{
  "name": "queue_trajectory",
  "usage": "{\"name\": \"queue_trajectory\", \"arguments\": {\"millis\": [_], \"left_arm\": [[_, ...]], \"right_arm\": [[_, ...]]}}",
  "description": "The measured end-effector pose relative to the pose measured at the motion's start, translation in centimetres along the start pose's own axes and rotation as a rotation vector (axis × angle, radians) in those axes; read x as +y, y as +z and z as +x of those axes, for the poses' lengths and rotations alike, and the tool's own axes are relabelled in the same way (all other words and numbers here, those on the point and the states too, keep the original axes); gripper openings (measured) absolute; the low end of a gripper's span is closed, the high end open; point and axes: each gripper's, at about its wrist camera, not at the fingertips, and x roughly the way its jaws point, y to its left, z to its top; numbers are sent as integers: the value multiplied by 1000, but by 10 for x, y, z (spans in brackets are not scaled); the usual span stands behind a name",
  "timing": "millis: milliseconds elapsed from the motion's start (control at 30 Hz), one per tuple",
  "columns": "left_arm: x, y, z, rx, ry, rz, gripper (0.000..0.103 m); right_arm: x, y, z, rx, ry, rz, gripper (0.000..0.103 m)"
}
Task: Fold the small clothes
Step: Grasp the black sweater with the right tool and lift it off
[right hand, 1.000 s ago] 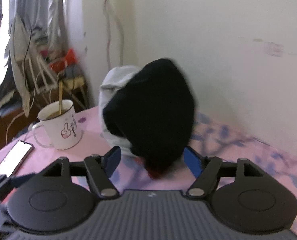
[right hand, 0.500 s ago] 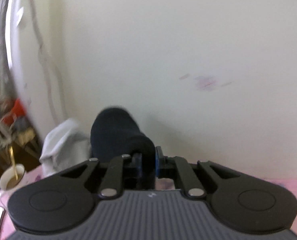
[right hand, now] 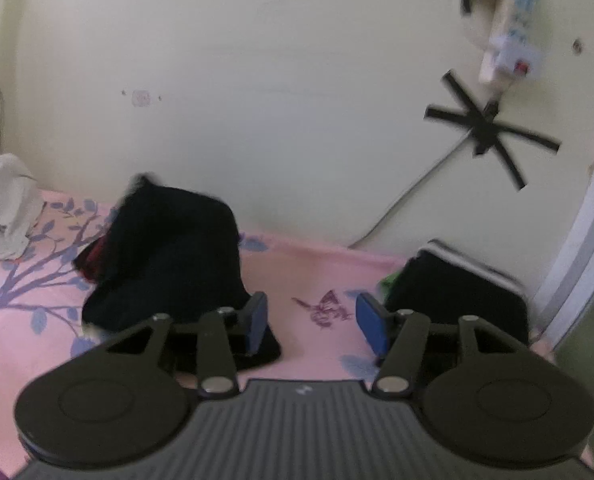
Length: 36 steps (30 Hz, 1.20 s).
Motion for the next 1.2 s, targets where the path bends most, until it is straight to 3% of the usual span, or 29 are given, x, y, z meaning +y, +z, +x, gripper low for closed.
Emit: {"name": "queue_trajectory", "arguments": {"millis": [67,200,300,400,467,500,533,567,667,767,833,867,900,933,1000,1100,1200], "left_arm": [[-3,-1,0,-4,8,17,88],[-8,-3,-4,-27,28,45,88],[-9,-3,-4,-35,30,46,89],[-10,-2,-2,-31,27,49,89],[-9,-2,-2,-35,22,50,89],[-9,-2,-2,-34,21,50,89],[-9,-2,-2,-32,20,49,89],[-8,-2,-2,-31,17,47,89],[-6,-1,-2,-25,9,42,89],[-6,-1,-1,-20,7,41,89],[-8,-2,-1,-18,7,45,89],[-8,-2,-2,-19,7,49,89],[-9,-2,-2,-22,8,53,89],[-10,-3,-2,-23,11,57,89],[-10,-3,-2,-22,13,56,89],[-7,-2,-1,-19,15,41,89],[-8,-2,-1,-21,12,46,89]], "right_arm": [[8,5,-15,-47,44,-56,57],[62,13,-11,-87,219,-182,59],[103,19,23,-53,308,-224,60],[134,17,77,57,335,-221,61],[148,9,110,122,285,-252,56],[152,5,118,143,262,-257,36],[147,4,127,158,250,-242,0],[137,10,128,154,253,-196,0],[81,42,96,-11,151,-50,0],[12,66,64,-122,-86,26,0],[-9,72,52,-133,-167,13,0],[-12,72,47,-126,-138,16,35],[-8,69,42,-108,-82,6,52],[3,65,39,-108,-53,-18,79],[37,50,35,-115,64,-127,78],[98,18,45,-45,225,-289,77],[148,-15,68,34,279,-465,76]]}}
